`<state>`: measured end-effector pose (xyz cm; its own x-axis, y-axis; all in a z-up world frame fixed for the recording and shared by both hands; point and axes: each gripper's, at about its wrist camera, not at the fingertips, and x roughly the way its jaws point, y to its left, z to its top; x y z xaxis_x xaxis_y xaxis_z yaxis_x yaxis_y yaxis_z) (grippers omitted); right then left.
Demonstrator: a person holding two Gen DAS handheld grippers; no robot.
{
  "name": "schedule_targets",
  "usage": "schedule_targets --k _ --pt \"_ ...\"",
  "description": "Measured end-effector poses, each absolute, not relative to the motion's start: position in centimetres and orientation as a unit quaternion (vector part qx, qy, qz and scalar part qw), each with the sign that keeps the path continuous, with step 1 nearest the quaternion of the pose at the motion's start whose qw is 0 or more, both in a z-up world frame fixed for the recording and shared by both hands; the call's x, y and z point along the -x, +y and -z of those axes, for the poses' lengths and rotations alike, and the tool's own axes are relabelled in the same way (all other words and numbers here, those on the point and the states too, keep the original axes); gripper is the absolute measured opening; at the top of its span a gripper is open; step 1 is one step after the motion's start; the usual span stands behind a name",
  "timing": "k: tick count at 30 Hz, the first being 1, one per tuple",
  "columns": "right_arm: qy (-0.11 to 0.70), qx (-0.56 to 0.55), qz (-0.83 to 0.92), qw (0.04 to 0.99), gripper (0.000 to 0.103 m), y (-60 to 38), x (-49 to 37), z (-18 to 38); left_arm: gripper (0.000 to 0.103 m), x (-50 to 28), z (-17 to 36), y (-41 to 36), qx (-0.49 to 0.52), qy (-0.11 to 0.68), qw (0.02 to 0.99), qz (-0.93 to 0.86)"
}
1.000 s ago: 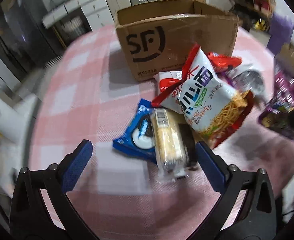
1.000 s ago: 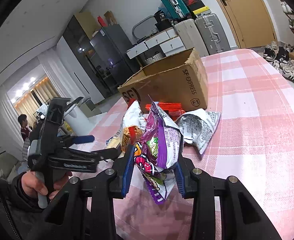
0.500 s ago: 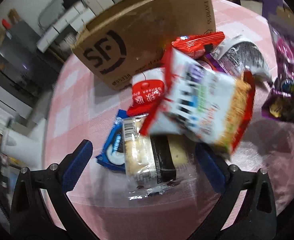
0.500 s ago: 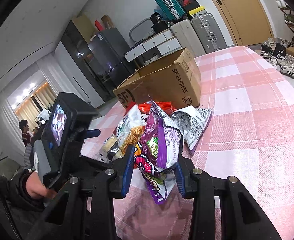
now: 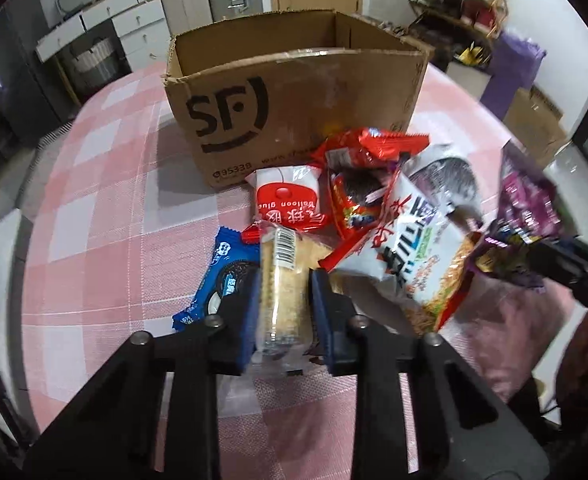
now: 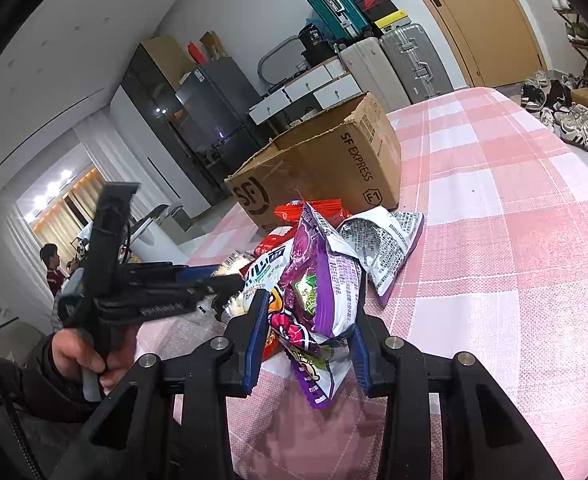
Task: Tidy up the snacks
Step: 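Lift the purple bag with the right gripper while the left gripper grasps the wrapped cake bar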
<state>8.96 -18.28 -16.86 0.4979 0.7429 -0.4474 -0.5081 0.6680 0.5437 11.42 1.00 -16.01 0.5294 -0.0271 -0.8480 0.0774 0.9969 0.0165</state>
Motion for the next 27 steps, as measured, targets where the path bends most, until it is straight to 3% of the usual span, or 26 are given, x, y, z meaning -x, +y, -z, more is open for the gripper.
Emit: schedule_targets --k 10,15,27 --pt "0.340 -0.175 -0.367 0.848 0.037 -18.3 -9.0 17.1 0.021 -10.3 15.5 2.3 0.018 0.486 0.873 0.045" --pt "0.342 -0.176 -0.365 0.848 0.037 -18.4 -9.1 17.3 0.015 -9.8 14.8 2.5 0.040 0.481 0.874 0.064" --pt "0.343 -0.179 -0.360 0.849 0.037 -18.4 -9.3 17.4 0.014 -8.7 14.5 0.7 0.035 0.486 0.869 0.093"
